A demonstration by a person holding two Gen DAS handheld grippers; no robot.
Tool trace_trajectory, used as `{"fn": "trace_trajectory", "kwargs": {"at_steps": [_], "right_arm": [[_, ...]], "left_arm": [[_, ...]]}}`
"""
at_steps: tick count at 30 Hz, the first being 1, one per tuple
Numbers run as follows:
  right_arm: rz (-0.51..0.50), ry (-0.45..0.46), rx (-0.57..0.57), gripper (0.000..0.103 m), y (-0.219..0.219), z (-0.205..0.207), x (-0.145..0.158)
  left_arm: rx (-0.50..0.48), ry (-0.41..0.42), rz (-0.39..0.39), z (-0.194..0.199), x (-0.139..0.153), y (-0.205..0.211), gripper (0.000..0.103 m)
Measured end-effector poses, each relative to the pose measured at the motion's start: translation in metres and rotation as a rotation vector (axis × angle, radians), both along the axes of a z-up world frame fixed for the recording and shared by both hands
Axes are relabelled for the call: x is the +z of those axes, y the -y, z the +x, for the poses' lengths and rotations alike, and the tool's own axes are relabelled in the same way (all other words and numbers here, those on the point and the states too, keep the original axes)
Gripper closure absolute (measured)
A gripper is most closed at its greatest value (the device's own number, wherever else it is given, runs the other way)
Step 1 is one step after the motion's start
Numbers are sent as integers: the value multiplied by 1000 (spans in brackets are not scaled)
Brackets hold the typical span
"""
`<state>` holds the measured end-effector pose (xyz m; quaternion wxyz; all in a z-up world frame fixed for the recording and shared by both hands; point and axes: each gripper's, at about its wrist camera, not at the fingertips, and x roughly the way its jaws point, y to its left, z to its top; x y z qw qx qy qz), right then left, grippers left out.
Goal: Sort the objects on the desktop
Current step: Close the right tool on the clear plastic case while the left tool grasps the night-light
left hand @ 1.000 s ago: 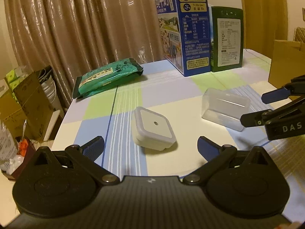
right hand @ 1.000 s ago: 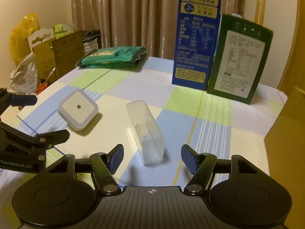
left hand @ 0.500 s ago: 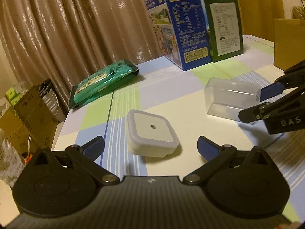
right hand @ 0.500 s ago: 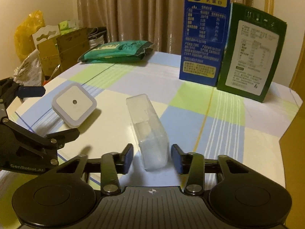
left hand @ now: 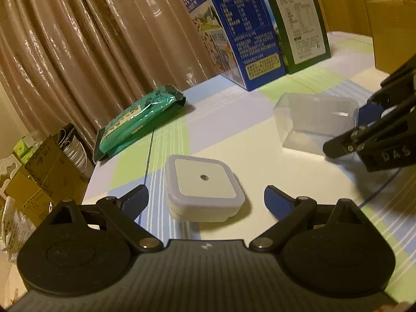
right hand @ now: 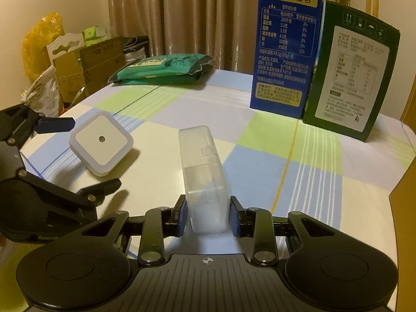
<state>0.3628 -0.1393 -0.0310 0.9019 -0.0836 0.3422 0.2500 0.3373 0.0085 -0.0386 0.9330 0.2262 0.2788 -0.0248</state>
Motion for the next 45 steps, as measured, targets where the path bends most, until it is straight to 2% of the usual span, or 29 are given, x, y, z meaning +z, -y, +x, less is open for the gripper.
{"fn": "trace_trajectory", "kwargs": {"at_steps": [9,15,18,25,36,41,45], "right_arm": [[1,-3,-3,73,-1,-1,0],[0,-6,-1,73,-2,-2,1],[-4,-7,3,74,-3,-2,1],[-11,-14,8,74,-4,-6,2],[-14,-65,-43,75,15,-25,17],[-15,-121,-74,76,29,-48,27],[-32,-139,-65,76,35,-75,37]], "left_arm": [[14,12,49,3,-7,4,22],[44,21,46,5,-7,0,30],[36,16,42,5,-7,1,39],[42,-2,29,1,-6,3,41],[6,-78,-99,-29,10,16,41],[2,-127,-181,-61,20,20,41],[-9,-136,-210,-96,31,24,41]]}}
